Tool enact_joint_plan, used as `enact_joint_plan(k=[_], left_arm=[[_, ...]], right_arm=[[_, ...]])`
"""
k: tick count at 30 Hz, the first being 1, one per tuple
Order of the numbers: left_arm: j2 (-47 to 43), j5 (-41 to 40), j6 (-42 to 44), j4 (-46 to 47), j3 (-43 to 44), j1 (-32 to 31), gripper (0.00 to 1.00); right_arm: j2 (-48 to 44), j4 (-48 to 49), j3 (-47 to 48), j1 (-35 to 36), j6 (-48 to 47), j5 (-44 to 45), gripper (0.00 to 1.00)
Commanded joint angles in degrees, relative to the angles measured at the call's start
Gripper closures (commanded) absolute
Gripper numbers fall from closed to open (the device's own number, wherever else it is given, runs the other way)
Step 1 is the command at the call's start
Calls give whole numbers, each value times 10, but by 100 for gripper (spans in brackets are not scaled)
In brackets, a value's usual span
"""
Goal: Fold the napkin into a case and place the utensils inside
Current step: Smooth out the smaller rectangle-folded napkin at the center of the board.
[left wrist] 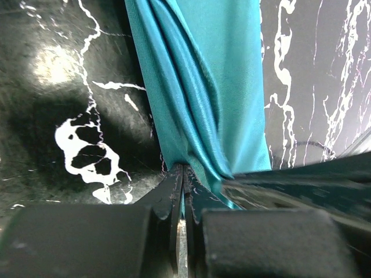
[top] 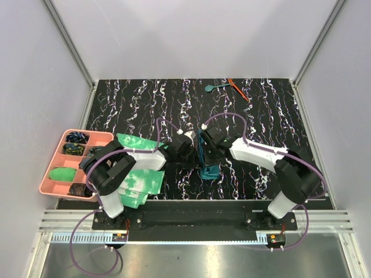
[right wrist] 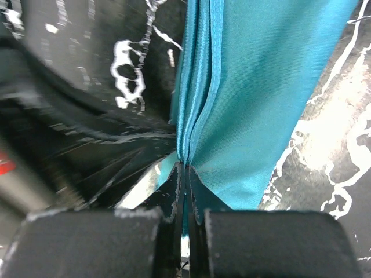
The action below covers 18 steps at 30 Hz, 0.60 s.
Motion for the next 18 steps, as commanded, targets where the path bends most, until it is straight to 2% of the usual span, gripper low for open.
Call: enact_joint_plan(k=[1, 7, 18], left_arm=[[10, 5, -6, 23, -13, -7, 96], [7, 6, -11, 30, -21, -11, 97], [-16, 3, -14, 23, -32, -13, 97]], right_arm=[[-48, 0, 10, 4, 27, 4, 100], [-38, 0, 14, 5, 36, -3, 100], [19, 75, -24, -3, 48, -38, 100]])
